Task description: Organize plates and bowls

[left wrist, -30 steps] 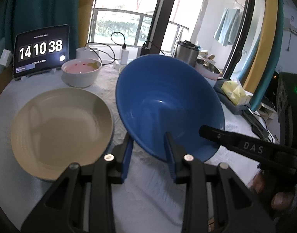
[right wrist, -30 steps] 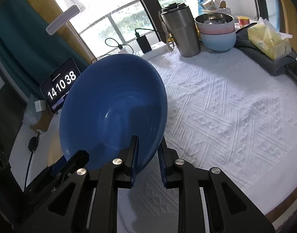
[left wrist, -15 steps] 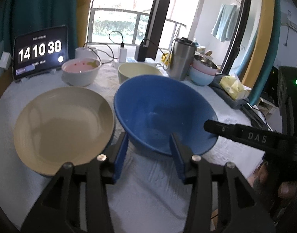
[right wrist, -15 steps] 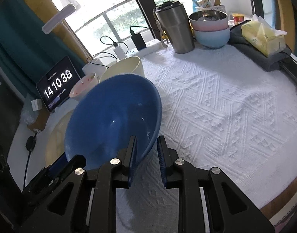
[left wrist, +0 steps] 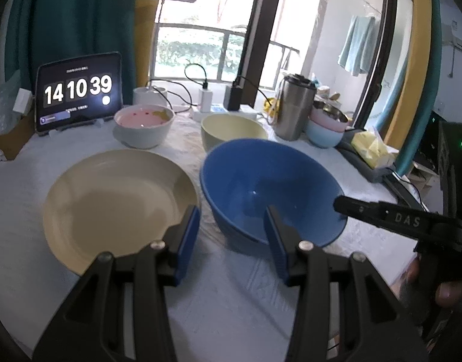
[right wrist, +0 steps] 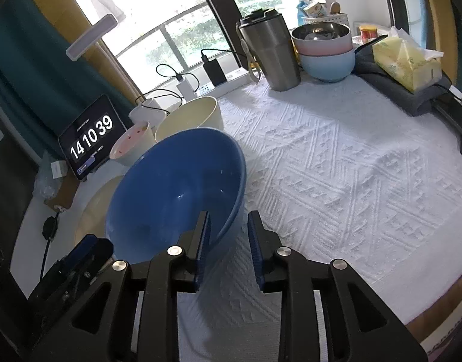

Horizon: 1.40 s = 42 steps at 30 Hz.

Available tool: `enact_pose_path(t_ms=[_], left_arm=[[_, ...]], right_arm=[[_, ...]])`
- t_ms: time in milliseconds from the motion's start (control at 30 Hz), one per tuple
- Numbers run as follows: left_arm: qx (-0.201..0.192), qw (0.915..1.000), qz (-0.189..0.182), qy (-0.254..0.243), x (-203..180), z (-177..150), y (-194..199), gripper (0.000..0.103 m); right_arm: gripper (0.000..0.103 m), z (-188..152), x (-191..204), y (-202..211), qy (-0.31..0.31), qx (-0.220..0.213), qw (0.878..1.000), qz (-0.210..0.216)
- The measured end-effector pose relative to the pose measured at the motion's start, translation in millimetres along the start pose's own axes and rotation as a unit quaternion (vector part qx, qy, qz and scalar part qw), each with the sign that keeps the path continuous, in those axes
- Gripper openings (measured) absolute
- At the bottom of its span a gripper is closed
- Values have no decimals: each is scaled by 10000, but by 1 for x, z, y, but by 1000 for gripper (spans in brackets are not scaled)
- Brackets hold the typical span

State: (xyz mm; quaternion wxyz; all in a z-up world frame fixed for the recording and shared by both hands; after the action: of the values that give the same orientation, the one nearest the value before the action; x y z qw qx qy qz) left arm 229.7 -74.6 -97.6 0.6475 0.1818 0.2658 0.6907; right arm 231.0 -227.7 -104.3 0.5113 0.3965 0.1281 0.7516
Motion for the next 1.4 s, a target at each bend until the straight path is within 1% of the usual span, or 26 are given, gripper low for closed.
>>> enact_pose_path(t_ms=[300, 500, 633, 733, 967, 1200, 1400], left_arm=[[-232, 9996, 139, 98, 14, 17, 8, 46], [-310, 9992, 210, 153, 23, 29, 4, 46], [-351, 9989, 252, 169, 27, 38, -1, 46], [-368, 9986, 290, 225, 31, 43, -6, 46], [-315, 9985, 345, 287, 33, 54, -21, 46], [-171, 9986, 414, 268, 28, 65, -31, 46], [-30, 9990, 417, 165, 25, 85, -38, 46]], right_arm=[[29, 13, 5, 9, 129, -152, 9998, 17], [30, 27, 9, 5, 246, -219, 9994, 45], [37, 35, 11, 1, 328, -242, 9991, 71], [38, 45, 14, -5, 414, -260, 9988, 95], [38, 61, 19, -15, 600, -228, 9979, 129], [39, 77, 18, -24, 598, -121, 9980, 149], [39, 96, 16, -27, 518, -37, 9986, 111]])
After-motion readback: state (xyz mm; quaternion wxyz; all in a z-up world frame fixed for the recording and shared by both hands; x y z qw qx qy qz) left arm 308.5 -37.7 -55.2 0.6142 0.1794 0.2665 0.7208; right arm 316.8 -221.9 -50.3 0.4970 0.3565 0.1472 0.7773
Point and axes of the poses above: each gripper's, at about its wrist camera, not at the fingertips, and y roughly against the way its jaws point, x to its left, z to its top, the point moved 6 cm from there along -y, roughly the way its jaws point, and after that the axes turned 11 degrees about z, right-handed, at the moved point
